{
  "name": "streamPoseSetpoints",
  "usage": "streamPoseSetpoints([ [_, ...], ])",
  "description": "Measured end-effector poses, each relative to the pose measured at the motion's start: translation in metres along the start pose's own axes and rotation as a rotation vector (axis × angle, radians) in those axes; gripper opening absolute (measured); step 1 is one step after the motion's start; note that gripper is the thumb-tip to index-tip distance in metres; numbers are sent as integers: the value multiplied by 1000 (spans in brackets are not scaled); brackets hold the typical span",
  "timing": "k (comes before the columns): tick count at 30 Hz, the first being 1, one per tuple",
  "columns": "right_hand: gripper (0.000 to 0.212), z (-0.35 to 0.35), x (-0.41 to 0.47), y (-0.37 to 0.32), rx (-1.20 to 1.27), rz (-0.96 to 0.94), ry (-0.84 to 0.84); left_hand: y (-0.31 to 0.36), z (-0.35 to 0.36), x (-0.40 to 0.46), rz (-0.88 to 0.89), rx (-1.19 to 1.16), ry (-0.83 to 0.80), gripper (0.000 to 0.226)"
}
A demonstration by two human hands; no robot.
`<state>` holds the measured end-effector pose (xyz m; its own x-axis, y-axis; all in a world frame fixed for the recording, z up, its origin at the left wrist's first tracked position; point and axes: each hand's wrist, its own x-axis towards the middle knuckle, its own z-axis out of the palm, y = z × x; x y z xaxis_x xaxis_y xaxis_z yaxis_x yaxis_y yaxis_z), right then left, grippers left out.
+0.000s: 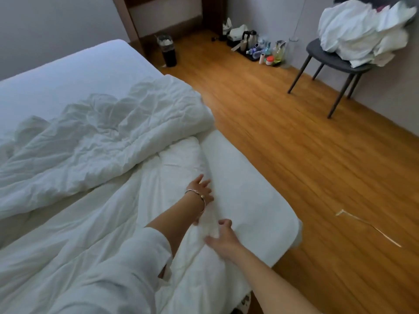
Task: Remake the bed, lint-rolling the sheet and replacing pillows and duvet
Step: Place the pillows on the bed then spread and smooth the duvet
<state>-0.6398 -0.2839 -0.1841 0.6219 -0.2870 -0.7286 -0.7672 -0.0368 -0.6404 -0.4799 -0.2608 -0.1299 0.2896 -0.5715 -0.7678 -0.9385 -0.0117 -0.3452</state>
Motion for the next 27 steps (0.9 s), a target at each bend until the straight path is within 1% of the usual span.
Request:
streamPoseSetpoints([
  [1, 49, -1, -4, 0, 17, -38, 39, -1, -5, 1, 3, -12, 2, 83],
  [2, 44, -4, -11, 0, 46, -71, 83, -1, -7, -1, 8, -37, 57, 75],
  [5, 38, -24, -37, -9, 98, -163, 196, -6, 3, -29, -23, -223, 387, 47],
  [6, 37, -32, -43, -10, 66, -203, 180, -8, 9, -41, -32, -298, 508, 37],
  [7, 37, -39, -48, -13, 56, -245, 120, -11, 15, -53, -32, -345, 631, 27],
  [8, 40, -48, -55, -18, 106, -282, 26, -15, 19, -64, -22, -380, 742, 22],
  [9, 42, -55, -62, -25, 221, -287, -84, -20, 21, -77, 10, -423, 823, 23],
  [10, 44, -61, -69, -33, 351, -273, -154, -25, 22, -89, 43, -465, 900, 25],
  [12, 57, -59, -74, -44, 517, -164, -131, -33, 28, -117, 60, -529, 1019, 25],
  [14, 82, -49, -68, -53, 442, 19, -43, -43, 36, -133, 30, -594, 1120, 25],
  [15, 95, -38, -63, -54, 458, 77, -56, -47, 41, -144, 9, -613, 1159, 25],
  [16, 101, -25, -65, -60, 533, 130, -133, -50, 47, -155, 2, -625, 1180, 24],
  [17, 93, -13, -69, -68, 623, 160, -228, -54, 51, -164, 0, -623, 1190, 22],
  [19, 59, 0, -83, -88, 674, 129, -296, -63, 62, -180, -7, -593, 1177, 22],
  [21, 38, 2, -95, -99, 729, 143, -194, -69, 76, -188, -33, -580, 1130, 28],
  [23, 20, -3, -95, -96, 746, 87, -59, -71, 89, -190, -50, -558, 1093, 31],
  [24, 20, -8, -99, -94, 769, 74, -34, -69, 91, -191, -32, -546, 1053, 29],
  [25, 28, -12, -106, -87, 803, 65, -48, -67, 89, -192, -23, -545, 1010, 26],
  [26, 35, -17, -107, -78, 821, 81, -22, -64, 85, -192, -16, -565, 946, 21],
  [27, 39, -21, -111, -72, 814, 103, 37, -60, 78, -191, -24, -607, 816, 22],
])
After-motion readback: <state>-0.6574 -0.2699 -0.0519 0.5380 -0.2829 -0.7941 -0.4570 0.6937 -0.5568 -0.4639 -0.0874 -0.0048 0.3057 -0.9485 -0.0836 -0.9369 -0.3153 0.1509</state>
